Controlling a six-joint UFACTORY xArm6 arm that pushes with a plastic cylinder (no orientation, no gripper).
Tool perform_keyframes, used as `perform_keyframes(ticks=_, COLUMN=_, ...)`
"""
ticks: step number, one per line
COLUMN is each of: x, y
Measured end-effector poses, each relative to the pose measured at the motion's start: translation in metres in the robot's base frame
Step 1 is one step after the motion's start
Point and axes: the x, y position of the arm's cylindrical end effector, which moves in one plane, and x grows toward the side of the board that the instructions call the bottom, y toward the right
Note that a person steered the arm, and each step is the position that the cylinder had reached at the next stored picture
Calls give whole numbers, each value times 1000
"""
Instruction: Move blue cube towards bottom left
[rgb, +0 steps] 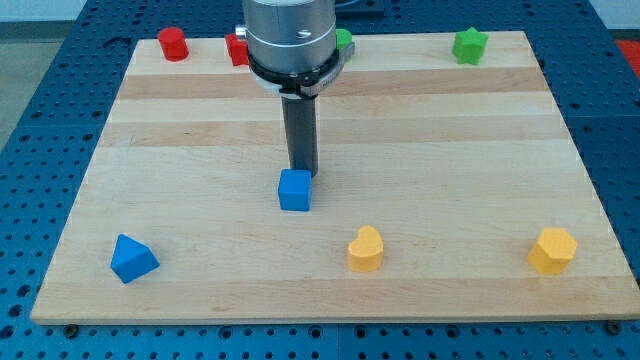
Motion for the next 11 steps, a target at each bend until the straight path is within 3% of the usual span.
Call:
perform_keyframes(ticks=1, x=2, y=0)
perform_keyframes(ticks=6, x=111, y=-4)
perform_keyframes(ticks=9, x=130, y=-45)
perform_keyframes(ticks=11, x=139, y=-40)
